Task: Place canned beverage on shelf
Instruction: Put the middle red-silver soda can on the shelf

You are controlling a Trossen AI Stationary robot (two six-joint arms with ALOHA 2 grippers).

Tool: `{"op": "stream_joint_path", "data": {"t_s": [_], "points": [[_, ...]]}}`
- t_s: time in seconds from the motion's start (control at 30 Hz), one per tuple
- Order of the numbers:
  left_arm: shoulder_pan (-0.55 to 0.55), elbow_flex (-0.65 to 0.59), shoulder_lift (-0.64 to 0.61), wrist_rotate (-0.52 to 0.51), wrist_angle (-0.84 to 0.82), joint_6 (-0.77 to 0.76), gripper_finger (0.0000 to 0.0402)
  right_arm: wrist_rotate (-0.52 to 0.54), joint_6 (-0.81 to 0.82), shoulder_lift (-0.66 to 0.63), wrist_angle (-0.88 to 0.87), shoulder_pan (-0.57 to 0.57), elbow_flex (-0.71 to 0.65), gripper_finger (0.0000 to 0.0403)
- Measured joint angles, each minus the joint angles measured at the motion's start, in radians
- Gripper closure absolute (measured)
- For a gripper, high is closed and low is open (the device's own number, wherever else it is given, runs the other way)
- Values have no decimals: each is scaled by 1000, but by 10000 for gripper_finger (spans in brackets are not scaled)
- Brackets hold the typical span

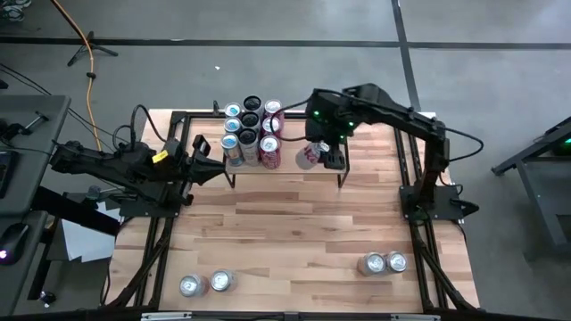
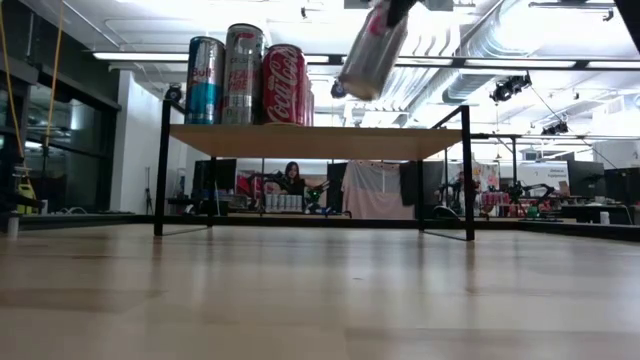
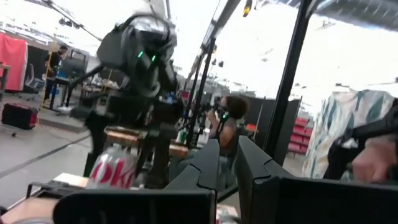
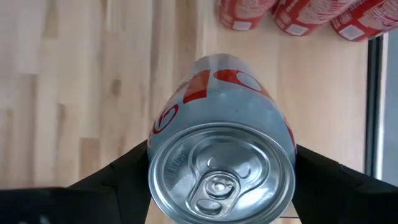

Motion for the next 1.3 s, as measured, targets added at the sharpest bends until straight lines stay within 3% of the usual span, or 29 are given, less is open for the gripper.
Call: {"op": "stream_joint_path", "data": {"t_s": [0.27, 0.4, 0.53, 0.73, 0.9, 1.3], "points": [[1, 0, 0, -35, 64, 8, 401, 76, -5, 52, 1, -53, 0, 119], [0, 9, 18, -124, 96, 2, 401, 72, 18, 58, 2, -79, 0, 119], [2, 133, 119, -161, -165, 17, 401, 50, 33, 58, 1, -90, 0, 119], [25, 434, 351, -159, -503, 117, 389, -60, 37, 57, 1, -74, 0, 119], [50, 644, 469, -160, -861, 133, 321, -112, 37, 56, 1, -25, 24, 119], [82, 686, 617, -14, -859, -41, 104, -118, 74, 53, 3, 133, 122, 119]]}}
